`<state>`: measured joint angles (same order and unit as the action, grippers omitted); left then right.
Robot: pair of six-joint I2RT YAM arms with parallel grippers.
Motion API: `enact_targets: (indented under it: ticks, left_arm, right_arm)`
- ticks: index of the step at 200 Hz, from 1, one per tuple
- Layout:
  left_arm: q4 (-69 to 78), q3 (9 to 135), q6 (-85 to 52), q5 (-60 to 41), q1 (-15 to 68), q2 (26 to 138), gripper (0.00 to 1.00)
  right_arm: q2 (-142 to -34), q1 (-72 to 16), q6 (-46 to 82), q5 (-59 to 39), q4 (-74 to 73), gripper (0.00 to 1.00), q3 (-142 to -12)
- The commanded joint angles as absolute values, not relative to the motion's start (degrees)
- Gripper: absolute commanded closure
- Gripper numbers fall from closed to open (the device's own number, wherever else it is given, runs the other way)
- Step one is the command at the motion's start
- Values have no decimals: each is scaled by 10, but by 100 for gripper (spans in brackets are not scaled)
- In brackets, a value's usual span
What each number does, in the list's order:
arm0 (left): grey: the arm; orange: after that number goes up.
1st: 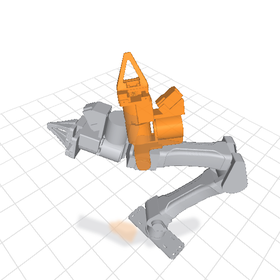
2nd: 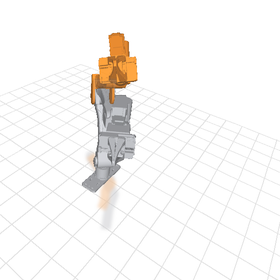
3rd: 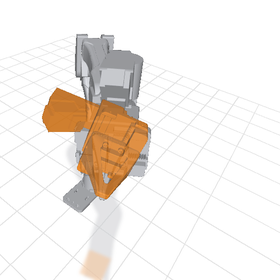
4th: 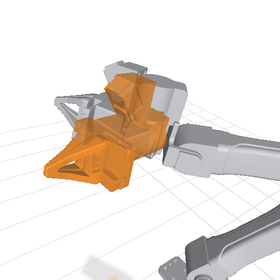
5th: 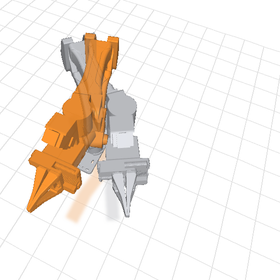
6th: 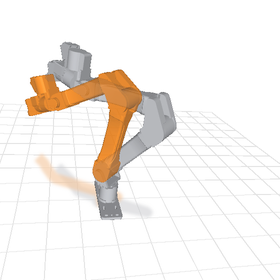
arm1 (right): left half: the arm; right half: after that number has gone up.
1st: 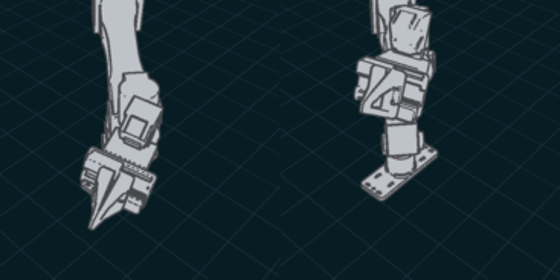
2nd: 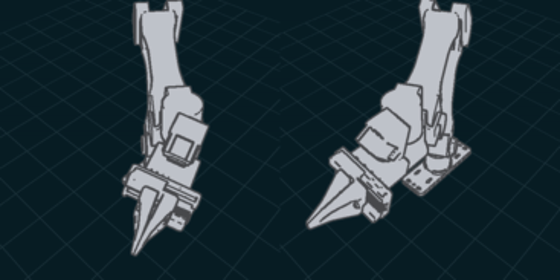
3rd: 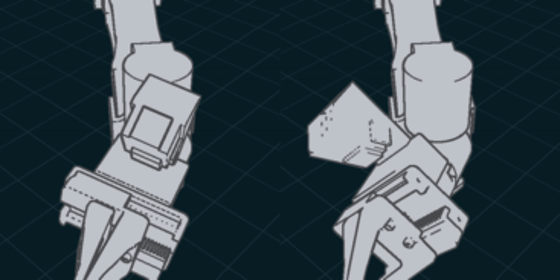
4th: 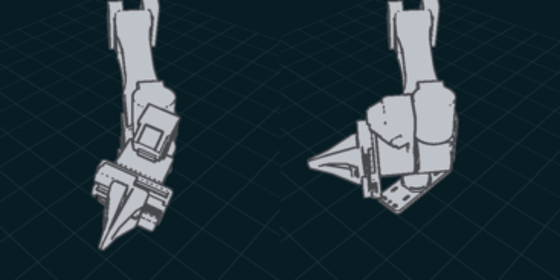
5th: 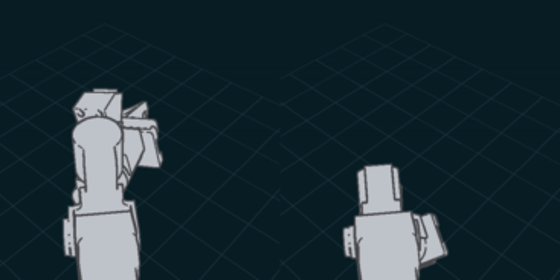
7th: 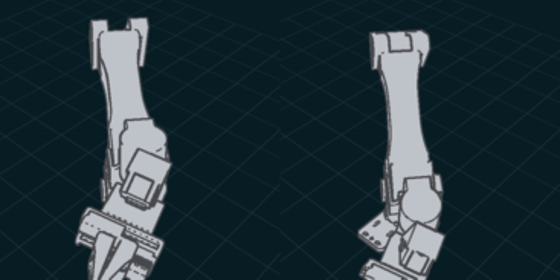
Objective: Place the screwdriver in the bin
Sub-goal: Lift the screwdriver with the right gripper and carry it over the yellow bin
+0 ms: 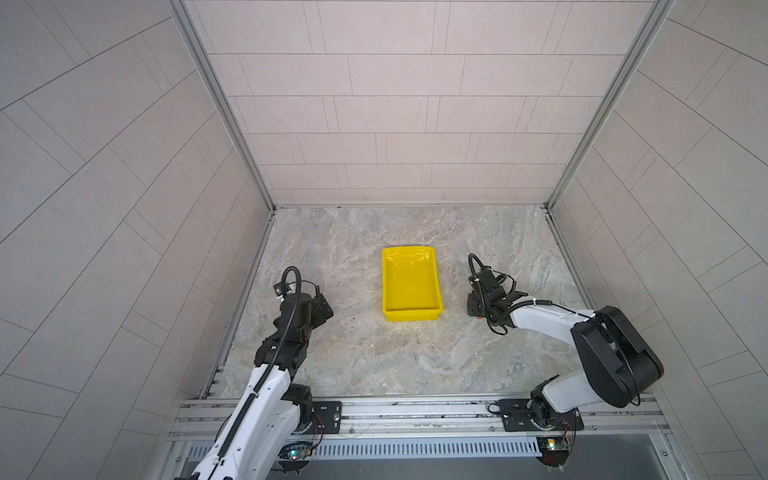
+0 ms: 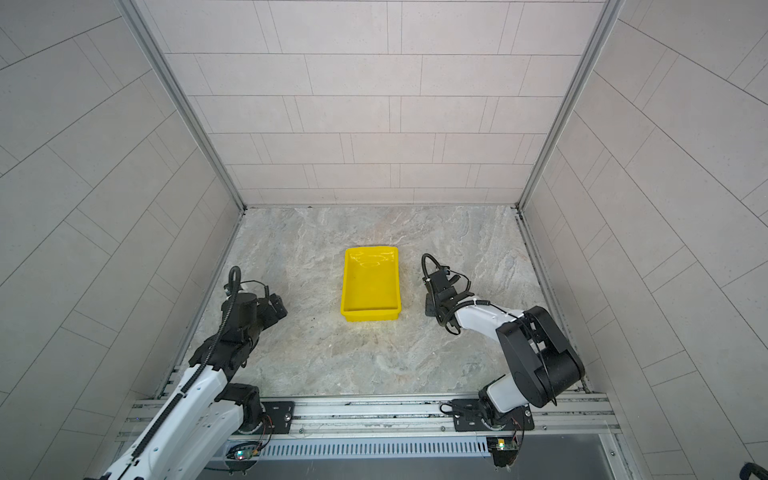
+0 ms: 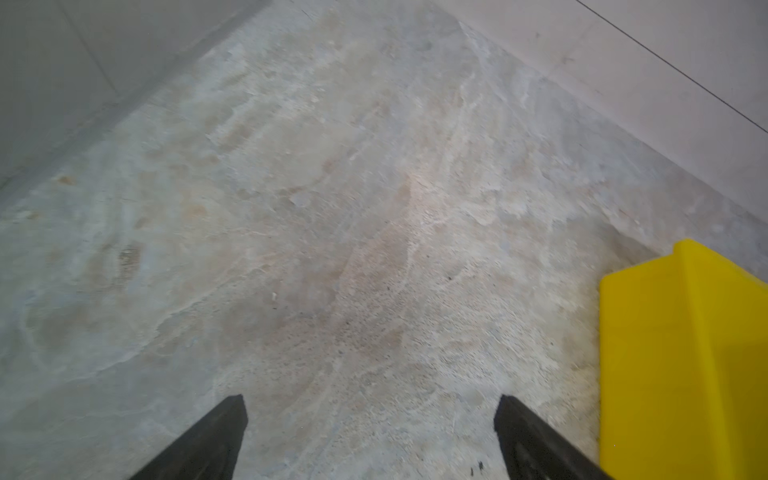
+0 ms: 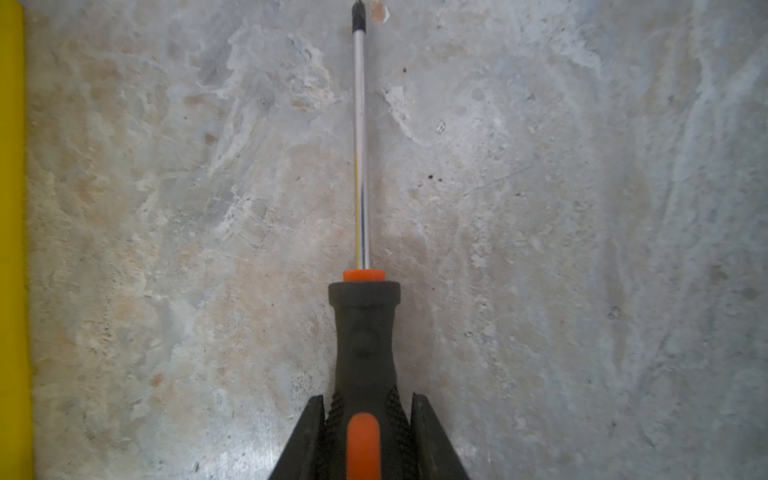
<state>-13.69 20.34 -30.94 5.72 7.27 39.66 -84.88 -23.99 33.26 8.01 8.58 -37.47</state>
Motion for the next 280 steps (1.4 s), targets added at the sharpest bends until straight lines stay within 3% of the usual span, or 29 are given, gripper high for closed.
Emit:
enact_targets:
  ticks: [1, 36, 40, 66, 98, 179, 243, 280]
  left_arm:
    - [-84, 197, -275, -15, 77, 403, 0]
    - [-99, 203, -279, -4, 77, 408, 0]
    - [-101, 203, -281, 1, 77, 406, 0]
    - [-109, 199, -290, 26, 77, 397, 0]
    - [-114, 201, -293, 36, 77, 402, 0]
    - [-111, 207, -295, 30, 77, 425, 0]
    - [-107, 207, -295, 30, 76, 431, 0]
    - [-111, 208, -296, 34, 77, 428, 0]
  right_arm:
    - [-852, -240, 340, 96, 106, 93, -371]
    - [-809, -240, 342, 92, 142, 95, -358]
    - [-799, -240, 344, 86, 147, 100, -350]
    - [-729, -241, 368, 53, 195, 100, -319]
    - [-657, -241, 398, 89, 317, 100, -352]
    - [-520, -301, 493, 84, 341, 100, -401]
    - [-638, -472, 588, 156, 181, 100, -450]
    - [-776, -503, 593, 129, 142, 100, -530]
